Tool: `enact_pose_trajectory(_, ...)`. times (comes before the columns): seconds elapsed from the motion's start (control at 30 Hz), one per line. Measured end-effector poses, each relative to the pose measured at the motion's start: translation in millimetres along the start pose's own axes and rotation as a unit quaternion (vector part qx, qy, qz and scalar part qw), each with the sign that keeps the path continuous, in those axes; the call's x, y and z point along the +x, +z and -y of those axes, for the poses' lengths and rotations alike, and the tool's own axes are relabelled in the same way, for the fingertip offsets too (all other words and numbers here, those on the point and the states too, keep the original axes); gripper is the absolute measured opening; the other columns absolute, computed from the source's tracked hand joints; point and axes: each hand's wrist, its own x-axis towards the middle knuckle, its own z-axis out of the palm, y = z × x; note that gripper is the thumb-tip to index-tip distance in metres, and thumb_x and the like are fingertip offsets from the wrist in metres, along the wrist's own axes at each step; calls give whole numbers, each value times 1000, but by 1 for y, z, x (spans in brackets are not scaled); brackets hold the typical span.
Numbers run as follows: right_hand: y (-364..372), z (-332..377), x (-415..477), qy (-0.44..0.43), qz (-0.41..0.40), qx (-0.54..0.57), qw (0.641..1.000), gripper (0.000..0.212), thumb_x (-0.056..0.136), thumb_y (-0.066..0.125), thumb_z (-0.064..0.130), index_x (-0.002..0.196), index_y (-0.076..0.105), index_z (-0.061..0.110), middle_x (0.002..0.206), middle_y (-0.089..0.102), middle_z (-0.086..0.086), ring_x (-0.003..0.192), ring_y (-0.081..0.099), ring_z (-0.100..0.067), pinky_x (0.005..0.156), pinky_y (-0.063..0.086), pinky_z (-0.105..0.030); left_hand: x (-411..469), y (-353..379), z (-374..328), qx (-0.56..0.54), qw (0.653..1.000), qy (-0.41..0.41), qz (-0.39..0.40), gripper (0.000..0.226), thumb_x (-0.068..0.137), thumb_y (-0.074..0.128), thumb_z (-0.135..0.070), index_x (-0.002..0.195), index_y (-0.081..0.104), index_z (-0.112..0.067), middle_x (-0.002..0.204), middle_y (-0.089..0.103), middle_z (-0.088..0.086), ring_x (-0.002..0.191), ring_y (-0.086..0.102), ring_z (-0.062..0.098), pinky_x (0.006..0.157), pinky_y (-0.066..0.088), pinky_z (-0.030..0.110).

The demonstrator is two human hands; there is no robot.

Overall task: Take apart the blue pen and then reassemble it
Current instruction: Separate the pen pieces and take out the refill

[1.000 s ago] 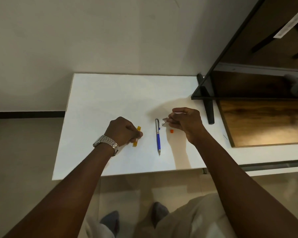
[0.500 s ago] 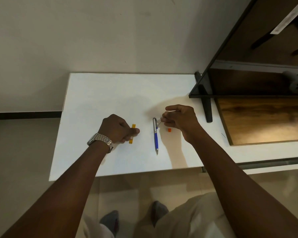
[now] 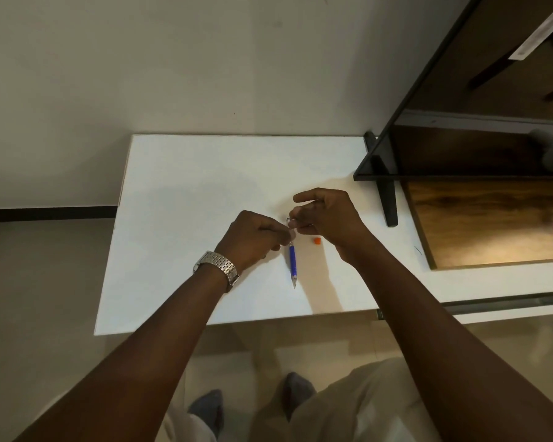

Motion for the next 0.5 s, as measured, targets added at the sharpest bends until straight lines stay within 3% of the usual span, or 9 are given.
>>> enact_pose_trajectory(0.17,-3,-1,-3,53,31,37,997,18,80,83,24,92,82,11,90,83,-8,81,82,-25,83,64,-51,3,5,-4,-52,998,3,-33,6,83,77,-21,84,84,-21,84,80,7,63,68,1,52,51,17)
enact_pose_trajectory(0.3,-1,0,-5,60,24,53,997,17,81,82,18,90,81,4,92,83,-4,83,81,-27,84,64,-53,4,14,-5,-41,998,28,-45,10,83,79,-28,84,84,-20,83,80,5,75,74,20,66,55,29)
enact_pose_trajectory(0.43,-9,3,-5,27,-62,59,996,18,89,79,20,94,80,3,96,82,-6,87,81,-27,81,65,-49,10,24,2,138,976,92,-142,43,72,83,-56,92,78,-18,76,77,-6,69,68,8,68,48,19)
enact_pose_trajectory(0.5,-12,2,-6,24,-86,60,994,21,91,78,24,97,79,4,96,81,-11,85,79,-25,79,64,-48,10,32,7,213,963,81,-146,55,68,81,-64,99,72,-20,77,77,-2,70,70,13,69,54,24)
